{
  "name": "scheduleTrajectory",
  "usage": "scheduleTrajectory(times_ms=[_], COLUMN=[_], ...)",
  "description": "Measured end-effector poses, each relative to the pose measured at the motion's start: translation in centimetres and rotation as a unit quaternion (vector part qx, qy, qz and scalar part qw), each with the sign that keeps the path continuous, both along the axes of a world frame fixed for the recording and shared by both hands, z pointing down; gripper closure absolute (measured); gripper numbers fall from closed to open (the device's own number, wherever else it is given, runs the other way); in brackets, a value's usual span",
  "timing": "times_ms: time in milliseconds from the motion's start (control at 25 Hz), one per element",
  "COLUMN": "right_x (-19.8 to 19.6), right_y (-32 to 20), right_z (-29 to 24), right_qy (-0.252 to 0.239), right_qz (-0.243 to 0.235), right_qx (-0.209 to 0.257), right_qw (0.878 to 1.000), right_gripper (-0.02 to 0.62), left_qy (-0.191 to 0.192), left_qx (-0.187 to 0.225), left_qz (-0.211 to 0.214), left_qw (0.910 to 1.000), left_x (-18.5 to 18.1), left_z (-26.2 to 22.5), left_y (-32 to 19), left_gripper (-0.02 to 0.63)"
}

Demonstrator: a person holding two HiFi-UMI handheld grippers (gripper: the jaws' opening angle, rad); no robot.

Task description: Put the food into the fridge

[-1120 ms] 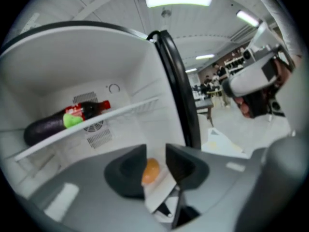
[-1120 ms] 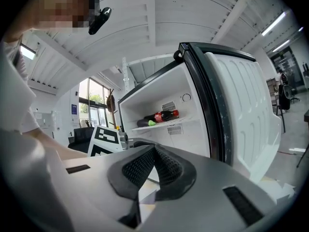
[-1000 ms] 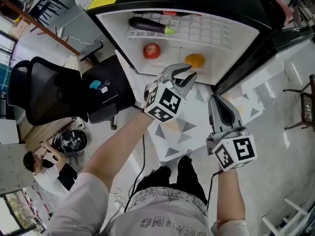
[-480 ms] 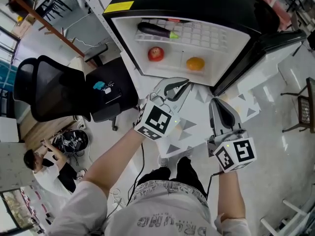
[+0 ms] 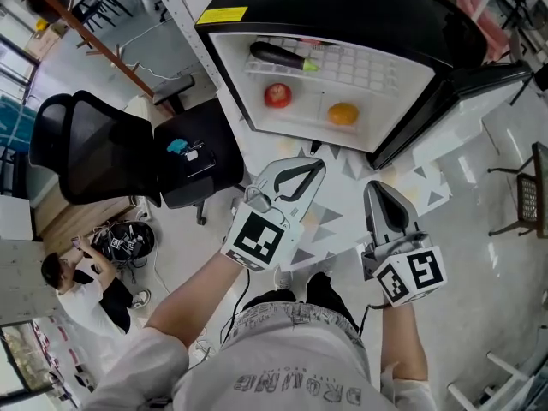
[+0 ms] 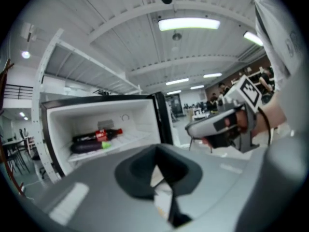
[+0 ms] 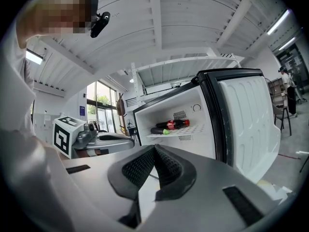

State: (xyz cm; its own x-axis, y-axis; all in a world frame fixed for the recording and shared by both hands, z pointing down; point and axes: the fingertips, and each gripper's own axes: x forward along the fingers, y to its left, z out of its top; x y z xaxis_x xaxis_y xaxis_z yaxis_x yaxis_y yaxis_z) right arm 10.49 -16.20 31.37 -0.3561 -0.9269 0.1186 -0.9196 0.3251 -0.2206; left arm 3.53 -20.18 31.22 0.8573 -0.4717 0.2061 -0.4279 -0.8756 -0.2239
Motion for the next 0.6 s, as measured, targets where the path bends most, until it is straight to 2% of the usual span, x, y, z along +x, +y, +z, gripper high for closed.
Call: scheduleTrajectory(times_ms=[600], right_x=[-0.6], right_y=[1.3], right_z=[-0.8], right_qy=[0.000], right_qz=[-0.021], right_qx=[-0.002], right_qw=[1.000], right_gripper=[0.594], left_qy=[0.017], left_qx=[-0.036], left_qz=[-0.004], left_qw=[0.9992], left_x=[-0.8], left_z=[0.6], left_y=[4.1], left_gripper=[0.600])
